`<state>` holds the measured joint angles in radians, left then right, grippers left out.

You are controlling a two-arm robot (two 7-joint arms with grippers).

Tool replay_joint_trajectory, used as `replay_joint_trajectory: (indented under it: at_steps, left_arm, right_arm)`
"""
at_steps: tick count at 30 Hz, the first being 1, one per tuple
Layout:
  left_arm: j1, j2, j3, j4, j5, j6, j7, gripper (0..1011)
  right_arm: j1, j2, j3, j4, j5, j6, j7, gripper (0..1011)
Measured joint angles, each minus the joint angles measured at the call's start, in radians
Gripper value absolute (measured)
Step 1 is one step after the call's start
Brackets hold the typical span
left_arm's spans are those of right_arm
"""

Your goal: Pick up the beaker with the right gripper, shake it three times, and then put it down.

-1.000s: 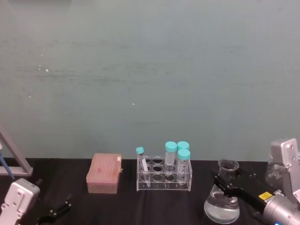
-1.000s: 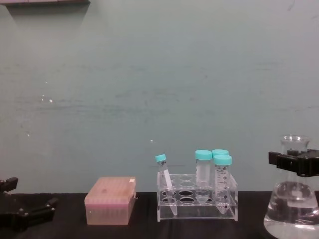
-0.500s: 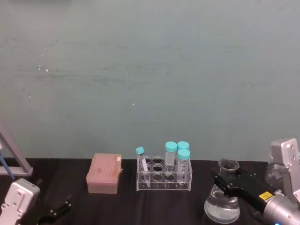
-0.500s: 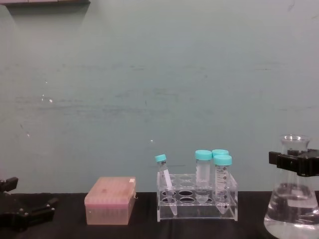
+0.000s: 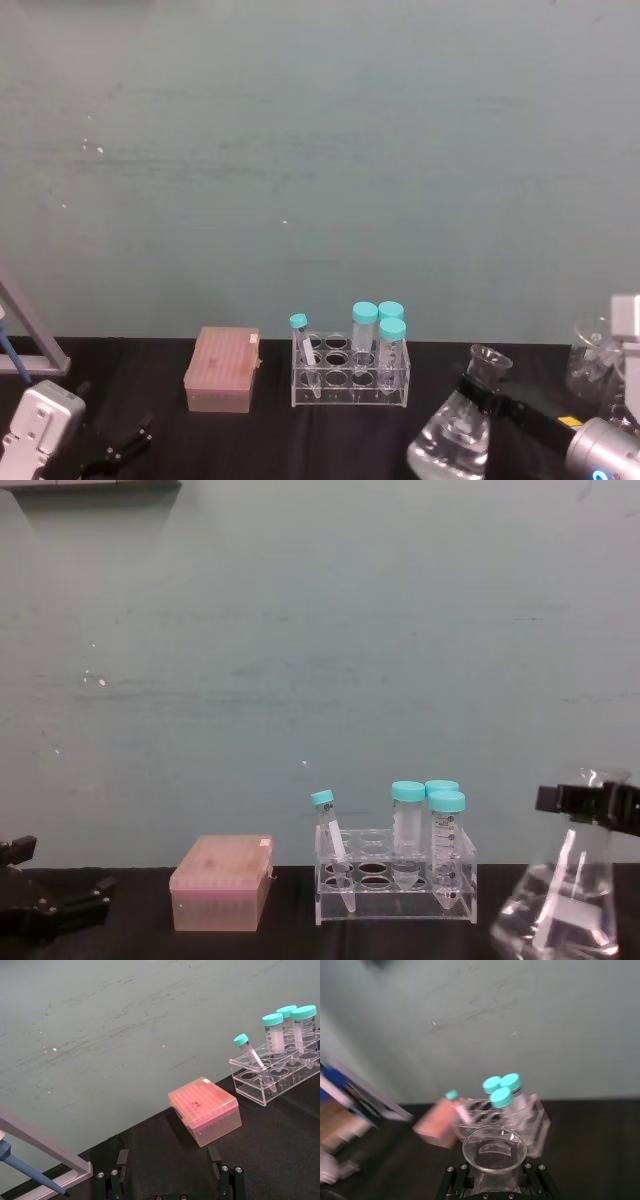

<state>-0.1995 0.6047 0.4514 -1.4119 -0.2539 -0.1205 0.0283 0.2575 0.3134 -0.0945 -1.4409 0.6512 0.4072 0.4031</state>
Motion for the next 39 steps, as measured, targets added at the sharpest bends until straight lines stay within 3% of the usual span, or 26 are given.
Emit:
replay_joint_trajectory:
  at_steps: [1, 2, 3, 4, 5, 7, 11, 17, 22, 26, 29, 30, 33, 34, 37, 39]
  left_arm:
    - [0.000, 0.000, 0.000, 0.000, 0.000, 0.000, 0.000, 1000]
    - [0.000, 0.000, 0.000, 0.000, 0.000, 0.000, 0.000, 1000]
    - [0.000, 0.000, 0.000, 0.000, 0.000, 0.000, 0.000, 1000]
    - [0.000, 0.000, 0.000, 0.000, 0.000, 0.000, 0.000, 1000]
    - [0.000, 0.000, 0.000, 0.000, 0.000, 0.000, 0.000, 1000]
    - [0.000, 0.000, 0.000, 0.000, 0.000, 0.000, 0.000, 1000]
    - [0.000, 0.000, 0.000, 0.000, 0.000, 0.000, 0.000, 1000]
    - [0.000, 0.000, 0.000, 0.000, 0.000, 0.000, 0.000, 1000]
    - [0.000, 0.000, 0.000, 0.000, 0.000, 0.000, 0.000, 1000]
    - [0.000, 0.000, 0.000, 0.000, 0.000, 0.000, 0.000, 1000]
    - [0.000, 0.000, 0.000, 0.000, 0.000, 0.000, 0.000, 1000]
    - [0.000, 0.000, 0.000, 0.000, 0.000, 0.000, 0.000, 1000]
    - [0.000, 0.000, 0.000, 0.000, 0.000, 0.000, 0.000, 1000]
    - [0.000, 0.000, 0.000, 0.000, 0.000, 0.000, 0.000, 1000]
    - [0.000, 0.000, 0.000, 0.000, 0.000, 0.000, 0.000, 1000]
    - [0.000, 0.000, 0.000, 0.000, 0.000, 0.000, 0.000, 1000]
  right_arm:
    - [0.000, 0.000, 0.000, 0.000, 0.000, 0.000, 0.000, 451]
    - [-0.002, -0.025, 0.033, 0.001, 0.070, 0.060, 0.000, 452]
    - [-0.003, -0.039, 0.049, 0.002, 0.104, 0.089, -0.001, 452]
    - [-0.005, -0.064, 0.079, 0.004, 0.167, 0.138, -0.006, 452]
    - [-0.005, -0.064, 0.079, 0.004, 0.167, 0.138, -0.006, 452]
    - [-0.008, -0.109, 0.132, 0.007, 0.268, 0.213, -0.023, 452]
    - [-0.011, -0.153, 0.180, 0.014, 0.366, 0.265, -0.042, 452]
    - [-0.005, -0.184, 0.218, 0.028, 0.443, 0.288, -0.062, 452]
    - [-0.003, -0.175, 0.206, 0.029, 0.440, 0.279, -0.071, 452]
    - [-0.002, -0.128, 0.152, 0.022, 0.359, 0.221, -0.063, 452]
    - [0.000, -0.068, 0.084, 0.011, 0.244, 0.129, -0.039, 452]
    - [0.002, -0.031, 0.045, 0.004, 0.168, 0.065, -0.027, 452]
    - [0.006, 0.019, -0.008, -0.004, 0.052, -0.033, -0.022, 451]
    - [0.011, 0.053, -0.042, -0.010, -0.030, -0.100, -0.026, 452]
    - [0.019, 0.102, -0.093, -0.016, -0.156, -0.200, -0.045, 452]
    - [0.032, 0.159, -0.151, -0.017, -0.316, -0.308, -0.085, 452]
